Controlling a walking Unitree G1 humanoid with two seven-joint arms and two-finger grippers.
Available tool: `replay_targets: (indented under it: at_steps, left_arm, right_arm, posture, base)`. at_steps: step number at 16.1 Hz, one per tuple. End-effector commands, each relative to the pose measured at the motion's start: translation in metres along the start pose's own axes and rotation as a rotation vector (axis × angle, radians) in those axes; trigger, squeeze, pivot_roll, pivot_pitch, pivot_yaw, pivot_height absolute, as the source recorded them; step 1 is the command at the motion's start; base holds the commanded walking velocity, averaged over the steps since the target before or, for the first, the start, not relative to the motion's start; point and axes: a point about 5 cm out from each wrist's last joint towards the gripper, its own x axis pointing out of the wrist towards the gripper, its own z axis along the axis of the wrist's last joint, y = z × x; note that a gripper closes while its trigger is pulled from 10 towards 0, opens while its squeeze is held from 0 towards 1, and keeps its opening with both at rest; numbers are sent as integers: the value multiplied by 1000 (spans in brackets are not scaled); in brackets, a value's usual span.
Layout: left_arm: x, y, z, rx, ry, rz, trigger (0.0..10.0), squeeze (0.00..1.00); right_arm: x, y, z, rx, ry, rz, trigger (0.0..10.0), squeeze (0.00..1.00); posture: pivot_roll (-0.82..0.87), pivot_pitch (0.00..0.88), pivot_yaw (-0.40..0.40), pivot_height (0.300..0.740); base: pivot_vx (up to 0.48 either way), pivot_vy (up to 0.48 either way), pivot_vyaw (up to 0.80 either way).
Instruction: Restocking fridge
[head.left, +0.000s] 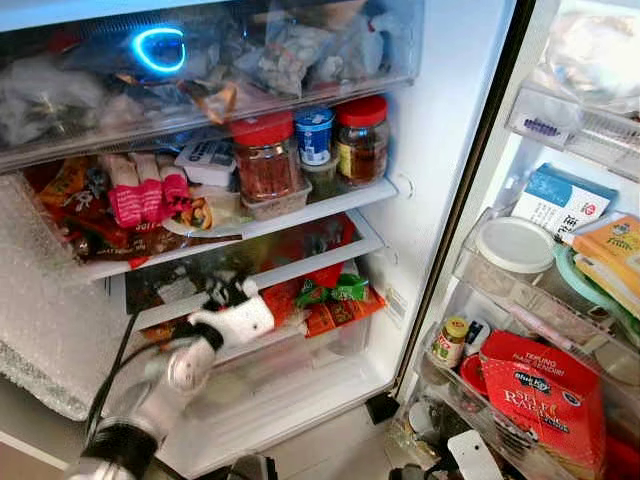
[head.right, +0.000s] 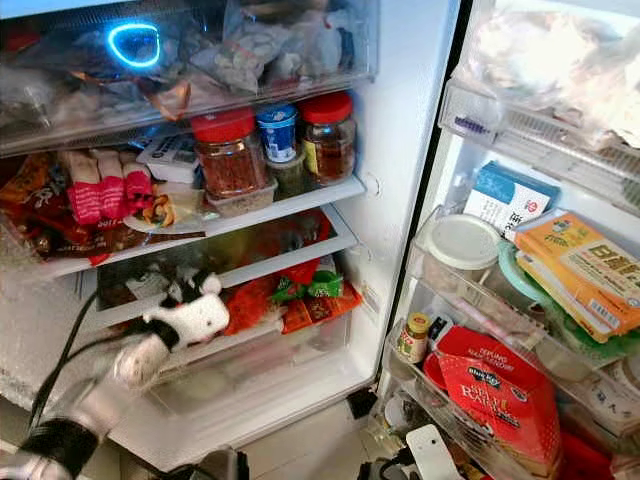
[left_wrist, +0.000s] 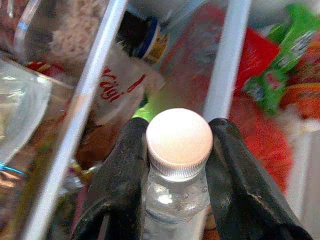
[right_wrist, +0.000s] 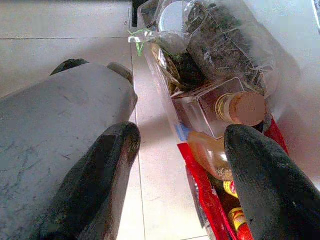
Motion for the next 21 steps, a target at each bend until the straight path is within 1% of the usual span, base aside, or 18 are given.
replay_targets:
  at_steps: [1,2,4,5,7,8,9,12,14,15,17,19,21]
  left_arm:
    - [2,0,-2,43,9,-2,10000,0]
    - [4,1,-3,55,14,9,10000,0]
    - [8,2,-2,110,10,6,10000,0]
    - [9,0,-5,131,17,-4,10000,0]
    - [10,-1,-7,138,20,-5,10000,0]
    - [14,1,-16,176,69,-28,10000,0]
    - [13,0,-20,155,97,-17,10000,0]
    - [7,-9,-25,91,129,-3,10000,0]
    - [4,-12,-26,92,124,1,10000,0]
    - [3,-12,-28,86,128,11,10000,0]
    - [6,-10,-28,84,122,17,10000,0]
    - [8,-10,-24,71,97,3,10000,0]
    - [10,-8,-19,83,54,4,10000,0]
  right_arm:
    - [-1,9,-10,29,31,31,10000,0]
    - [-1,9,-9,27,30,31,10000,0]
    - [-1,9,-9,24,29,36,10000,0]
    - [-1,9,-9,22,30,38,10000,0]
    - [-1,9,-9,22,30,39,10000,0]
    - [-1,8,-8,20,30,41,10000,0]
    - [-1,8,-8,24,29,39,10000,0]
    - [-1,7,-7,-4,27,45,10000,0]
    - [0,7,-7,-27,38,45,10000,0]
    - [0,7,-7,-19,39,44,10000,0]
    - [0,7,-7,-12,38,47,10000,0]
    - [0,8,-6,-7,40,48,10000,0]
    - [0,8,-6,6,36,44,10000,0]
  posture:
    - [34,33,11,652]
    - [31,35,8,652]
    - [31,37,6,652]
    - [32,38,3,652]
    - [32,38,3,652]
    - [24,42,4,652]
    - [21,42,4,652]
    - [27,45,-3,652]
    - [33,47,-5,652]
    - [29,46,-3,652]
    - [28,44,-2,652]
    - [27,42,-1,652]
    - [24,40,2,652]
  base:
    - [0,0,0]
    - [0,0,0]
    - [0,0,0]
    - [0,0,0]
    - [0,0,0]
    - [0,0,0]
    - [0,0,0]
    - [0,0,0]
    - [0,0,609]
    - [0,0,800]
    - [0,0,800]
    - [0,0,0]
    - [0,0,0]
